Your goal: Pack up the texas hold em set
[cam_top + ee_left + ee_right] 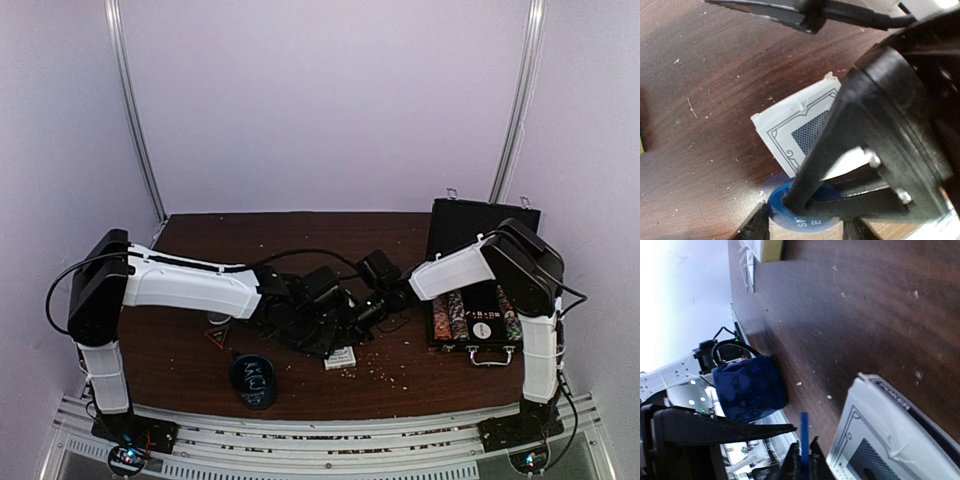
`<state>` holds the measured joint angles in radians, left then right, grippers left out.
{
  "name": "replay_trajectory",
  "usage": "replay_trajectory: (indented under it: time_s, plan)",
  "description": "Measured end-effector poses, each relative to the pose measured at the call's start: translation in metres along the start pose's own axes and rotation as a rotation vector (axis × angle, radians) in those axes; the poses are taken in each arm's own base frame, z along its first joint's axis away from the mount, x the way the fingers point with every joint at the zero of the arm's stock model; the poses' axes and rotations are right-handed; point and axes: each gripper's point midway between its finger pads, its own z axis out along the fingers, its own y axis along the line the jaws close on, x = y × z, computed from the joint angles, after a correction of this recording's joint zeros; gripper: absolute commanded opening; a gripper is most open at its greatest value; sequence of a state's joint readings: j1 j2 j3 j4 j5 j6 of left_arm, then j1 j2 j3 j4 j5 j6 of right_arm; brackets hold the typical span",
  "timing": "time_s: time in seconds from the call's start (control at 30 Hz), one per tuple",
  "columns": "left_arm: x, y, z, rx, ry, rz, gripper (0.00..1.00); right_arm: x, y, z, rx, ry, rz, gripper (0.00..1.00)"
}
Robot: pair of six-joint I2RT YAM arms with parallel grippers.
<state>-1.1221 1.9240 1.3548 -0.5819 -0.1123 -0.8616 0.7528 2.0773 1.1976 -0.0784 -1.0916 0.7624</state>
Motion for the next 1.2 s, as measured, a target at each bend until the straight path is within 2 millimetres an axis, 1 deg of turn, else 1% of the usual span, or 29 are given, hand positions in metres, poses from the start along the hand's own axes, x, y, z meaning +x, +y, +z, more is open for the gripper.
replay_trajectory:
  time_s: [0.07,0.13,0.3,0.33,0.4,0.47,0.5,0.57,0.63,0.7,0.77,0.83,0.87,0.93,0.97,1.03,1.1,1.2]
  plan:
    - [0.0,-0.001,-0.001,0.004,-0.001,0.0,0.48,0.0,0.001,0.0,-0.009,0.001,-0.004,0.0]
    - [0.0,-0.001,-0.001,0.003,-0.002,0.003,0.58,0.0,0.002,0.0,-0.015,0.001,-0.006,0.0]
    - [-0.001,0.003,-0.003,-0.007,-0.017,-0.002,0.74,0.001,0.004,-0.003,-0.014,-0.01,-0.013,0.0]
    - [-0.002,0.005,-0.005,-0.011,-0.025,-0.002,0.77,0.0,0.005,-0.007,-0.01,-0.02,-0.014,0.0]
    - [-0.005,0.008,-0.012,-0.018,-0.05,-0.009,0.8,-0.003,0.009,-0.017,0.002,-0.049,-0.023,0.0]
    - [-0.01,0.011,-0.024,-0.021,-0.088,-0.018,0.81,-0.01,0.015,-0.032,0.022,-0.097,-0.048,0.0]
    - [-0.013,0.013,-0.03,-0.022,-0.109,-0.022,0.82,-0.015,0.017,-0.044,0.039,-0.133,-0.058,0.0]
    - [-0.02,0.017,-0.045,-0.02,-0.153,-0.03,0.85,-0.028,0.018,-0.075,0.085,-0.221,-0.077,0.0]
    - [-0.026,0.019,-0.058,-0.018,-0.192,-0.039,0.86,-0.04,0.016,-0.112,0.147,-0.322,-0.089,0.0]
    - [-0.033,0.021,-0.069,-0.013,-0.227,-0.05,0.86,-0.048,0.014,-0.152,0.206,-0.424,-0.093,0.0]
    - [-0.038,0.027,-0.075,-0.015,-0.249,-0.07,0.87,-0.047,0.009,-0.196,0.26,-0.53,-0.084,0.0]
    - [-0.039,0.036,-0.075,-0.028,-0.256,-0.091,0.87,-0.039,-0.003,-0.242,0.315,-0.643,-0.051,0.0]
    - [-0.038,0.044,-0.074,-0.04,-0.255,-0.106,0.87,-0.035,-0.01,-0.26,0.339,-0.686,-0.032,0.0]
    - [-0.035,0.06,-0.069,-0.068,-0.245,-0.141,0.86,-0.021,-0.035,-0.305,0.408,-0.797,0.036,0.0]
    - [-0.034,0.068,-0.068,-0.079,-0.241,-0.161,0.86,-0.014,-0.05,-0.324,0.44,-0.844,0.083,0.0]
    - [-0.032,0.085,-0.069,-0.099,-0.237,-0.209,0.87,0.003,-0.08,-0.353,0.496,-0.915,0.175,0.0]
    - [-0.034,0.096,-0.074,-0.097,-0.246,-0.252,0.86,0.02,-0.111,-0.376,0.535,-0.971,0.282,0.0]
    - [-0.044,0.105,-0.088,-0.06,-0.267,-0.312,0.86,0.037,-0.142,-0.391,0.559,-1.021,0.401,0.0]
